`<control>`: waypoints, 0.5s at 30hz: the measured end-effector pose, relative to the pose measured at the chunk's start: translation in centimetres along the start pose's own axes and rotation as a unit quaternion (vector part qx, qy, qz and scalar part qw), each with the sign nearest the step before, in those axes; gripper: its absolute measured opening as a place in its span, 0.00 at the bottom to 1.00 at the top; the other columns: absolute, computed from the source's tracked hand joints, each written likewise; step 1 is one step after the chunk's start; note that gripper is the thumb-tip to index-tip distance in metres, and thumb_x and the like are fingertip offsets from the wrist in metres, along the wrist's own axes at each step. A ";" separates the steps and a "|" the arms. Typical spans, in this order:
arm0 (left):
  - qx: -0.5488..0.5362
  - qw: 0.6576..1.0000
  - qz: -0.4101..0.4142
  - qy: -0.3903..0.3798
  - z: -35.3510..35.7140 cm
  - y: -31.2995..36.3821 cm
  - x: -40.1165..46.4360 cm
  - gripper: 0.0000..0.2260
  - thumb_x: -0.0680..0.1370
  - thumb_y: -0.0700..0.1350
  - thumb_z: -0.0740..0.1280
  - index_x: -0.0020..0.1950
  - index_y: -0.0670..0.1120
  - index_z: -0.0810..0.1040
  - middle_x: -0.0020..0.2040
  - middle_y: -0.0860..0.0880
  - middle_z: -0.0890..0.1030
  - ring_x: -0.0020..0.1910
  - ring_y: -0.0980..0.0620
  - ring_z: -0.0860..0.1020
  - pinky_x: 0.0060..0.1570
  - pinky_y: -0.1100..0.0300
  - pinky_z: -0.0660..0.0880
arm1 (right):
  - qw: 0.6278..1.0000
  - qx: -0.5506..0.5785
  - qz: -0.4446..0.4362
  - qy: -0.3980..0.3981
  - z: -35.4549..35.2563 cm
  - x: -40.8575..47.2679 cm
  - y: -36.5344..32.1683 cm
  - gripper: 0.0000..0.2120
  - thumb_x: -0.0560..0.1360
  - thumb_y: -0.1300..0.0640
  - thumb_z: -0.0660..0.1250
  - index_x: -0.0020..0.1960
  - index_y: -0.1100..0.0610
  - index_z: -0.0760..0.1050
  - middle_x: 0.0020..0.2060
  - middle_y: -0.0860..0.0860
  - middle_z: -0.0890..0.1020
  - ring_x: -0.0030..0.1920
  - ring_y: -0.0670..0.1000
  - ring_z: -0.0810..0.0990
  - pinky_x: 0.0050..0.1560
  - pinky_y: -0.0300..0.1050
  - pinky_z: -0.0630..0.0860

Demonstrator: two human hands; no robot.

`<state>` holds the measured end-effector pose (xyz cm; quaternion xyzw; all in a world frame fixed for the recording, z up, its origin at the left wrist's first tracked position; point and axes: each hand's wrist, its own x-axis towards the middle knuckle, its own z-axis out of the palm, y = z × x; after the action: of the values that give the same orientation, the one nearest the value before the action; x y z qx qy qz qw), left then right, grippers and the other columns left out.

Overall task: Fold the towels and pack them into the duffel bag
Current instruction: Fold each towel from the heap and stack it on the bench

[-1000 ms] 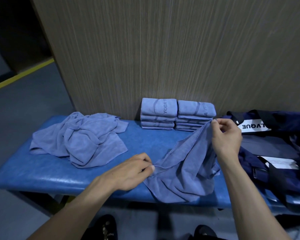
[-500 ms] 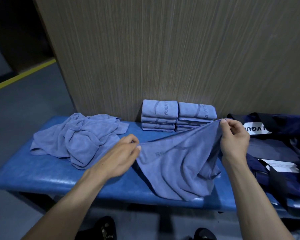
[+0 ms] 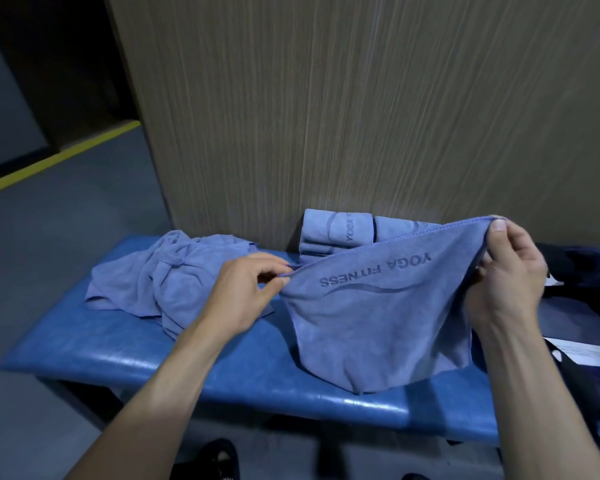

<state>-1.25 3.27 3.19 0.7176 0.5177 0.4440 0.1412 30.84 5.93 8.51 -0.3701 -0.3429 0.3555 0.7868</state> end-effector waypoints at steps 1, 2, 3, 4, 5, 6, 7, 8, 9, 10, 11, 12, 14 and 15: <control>0.020 1.000 0.012 -0.011 0.0 0.1 -0.1 0.06 0.75 0.36 0.74 0.47 0.45 0.87 0.48 0.55 0.85 0.52 0.60 0.81 0.52 0.75 0.71 | 1.000 0.001 0.000 -0.001 0.2 -0.1 -0.1 0.07 0.82 0.58 0.65 0.47 0.52 0.78 0.28 0.43 0.74 0.28 0.42 0.67 0.28 0.34 0.66; 0.027 0.999 0.014 -0.021 0.0 0.2 -0.2 0.06 0.74 0.35 0.75 0.46 0.45 0.87 0.47 0.54 0.86 0.50 0.60 0.81 0.51 0.74 0.73 | 1.000 0.001 0.001 -0.002 0.4 -0.3 -0.2 0.07 0.83 0.58 0.65 0.47 0.52 0.78 0.27 0.43 0.73 0.27 0.41 0.66 0.27 0.33 0.65; 0.026 0.999 0.012 -0.027 0.0 0.3 -0.2 0.06 0.73 0.35 0.76 0.45 0.45 0.87 0.46 0.54 0.86 0.48 0.60 0.82 0.49 0.73 0.74 | 1.000 0.001 0.002 -0.003 0.5 -0.3 -0.3 0.07 0.83 0.58 0.65 0.47 0.52 0.78 0.27 0.42 0.73 0.26 0.41 0.66 0.27 0.33 0.64; 0.022 0.999 0.008 -0.029 -0.1 0.4 -0.2 0.06 0.72 0.35 0.77 0.43 0.45 0.87 0.45 0.54 0.85 0.46 0.59 0.82 0.48 0.72 0.75 | 1.000 0.003 0.004 -0.003 0.5 -0.3 -0.3 0.07 0.82 0.58 0.65 0.47 0.52 0.78 0.27 0.42 0.73 0.26 0.41 0.66 0.27 0.33 0.64; 0.015 0.999 0.000 -0.029 -0.2 0.5 -0.1 0.07 0.71 0.35 0.77 0.41 0.46 0.86 0.44 0.55 0.85 0.45 0.59 0.82 0.47 0.72 0.74 | 1.000 0.005 0.007 -0.004 0.5 -0.3 -0.3 0.07 0.82 0.58 0.65 0.47 0.52 0.79 0.27 0.43 0.73 0.27 0.41 0.66 0.27 0.33 0.65; 0.001 1.000 -0.015 -0.027 -0.4 0.4 0.0 0.08 0.70 0.35 0.78 0.40 0.48 0.86 0.43 0.56 0.85 0.44 0.59 0.82 0.46 0.72 0.74 | 1.000 0.007 0.009 -0.004 0.4 -0.3 -0.3 0.06 0.82 0.58 0.66 0.47 0.52 0.79 0.28 0.43 0.74 0.28 0.42 0.67 0.28 0.34 0.66; -0.020 0.999 -0.037 -0.021 -0.6 0.4 0.1 0.10 0.70 0.35 0.79 0.39 0.50 0.85 0.41 0.56 0.85 0.43 0.59 0.83 0.46 0.71 0.75 | 1.000 0.010 0.010 -0.005 0.4 -0.3 -0.2 0.06 0.82 0.58 0.66 0.47 0.52 0.79 0.30 0.44 0.76 0.29 0.42 0.69 0.29 0.34 0.67; -0.046 0.997 -0.061 -0.013 -0.8 0.4 0.2 0.11 0.69 0.35 0.79 0.37 0.51 0.84 0.40 0.56 0.85 0.42 0.59 0.83 0.47 0.70 0.76 | 1.000 0.012 0.010 -0.006 0.4 -0.2 -0.2 0.05 0.82 0.58 0.66 0.48 0.53 0.78 0.31 0.44 0.77 0.30 0.42 0.71 0.30 0.34 0.69; -0.073 0.994 -0.086 -0.006 -1.0 0.6 0.3 0.13 0.69 0.35 0.79 0.37 0.53 0.84 0.39 0.56 0.85 0.41 0.60 0.83 0.47 0.68 0.77 | 1.000 0.013 0.012 -0.007 0.3 -0.2 -0.2 0.04 0.82 0.59 0.66 0.48 0.53 0.78 0.32 0.44 0.78 0.30 0.42 0.72 0.31 0.34 0.69; -0.100 0.989 -0.107 -0.001 -1.2 0.8 0.3 0.13 0.69 0.35 0.80 0.37 0.54 0.84 0.39 0.56 0.86 0.40 0.60 0.83 0.47 0.67 0.77 | 1.000 0.012 0.014 -0.007 0.3 -0.2 -0.2 0.04 0.82 0.59 0.65 0.49 0.54 0.77 0.31 0.44 0.78 0.29 0.41 0.72 0.30 0.33 0.69; -0.125 0.984 -0.124 0.000 -1.4 1.0 0.3 0.13 0.69 0.35 0.79 0.37 0.53 0.84 0.40 0.55 0.86 0.41 0.60 0.83 0.47 0.67 0.78 | 1.000 0.009 0.016 -0.007 0.2 -0.1 -0.2 0.04 0.82 0.59 0.65 0.49 0.54 0.77 0.30 0.43 0.78 0.28 0.41 0.72 0.29 0.33 0.69; -0.149 0.979 -0.138 -0.001 -1.6 1.2 0.3 0.11 0.71 0.36 0.78 0.39 0.52 0.85 0.41 0.54 0.87 0.42 0.60 0.83 0.49 0.66 0.78 | 1.000 0.006 0.019 -0.006 0.1 -0.1 -0.1 0.05 0.82 0.59 0.65 0.48 0.54 0.77 0.30 0.43 0.78 0.28 0.41 0.72 0.28 0.33 0.68; -0.180 0.972 -0.153 -0.017 -2.0 1.2 0.3 0.06 0.74 0.37 0.75 0.44 0.48 0.86 0.45 0.52 0.87 0.47 0.57 0.84 0.54 0.62 0.78 | 1.000 0.001 0.028 0.000 -0.3 -0.1 0.2 0.05 0.82 0.59 0.65 0.48 0.53 0.77 0.30 0.44 0.78 0.29 0.42 0.72 0.29 0.34 0.68; -0.186 0.970 -0.154 -0.028 -2.2 1.1 0.3 0.05 0.75 0.37 0.74 0.47 0.47 0.86 0.47 0.51 0.87 0.50 0.55 0.84 0.57 0.60 0.78 | 0.999 -0.003 0.033 0.004 -0.5 -0.1 0.4 0.06 0.82 0.58 0.66 0.47 0.52 0.78 0.30 0.44 0.78 0.30 0.43 0.72 0.29 0.35 0.69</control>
<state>-2.26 2.47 5.26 0.6026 0.5256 0.4855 0.3535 31.10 5.87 7.94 -0.3845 -0.3286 0.3791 0.7749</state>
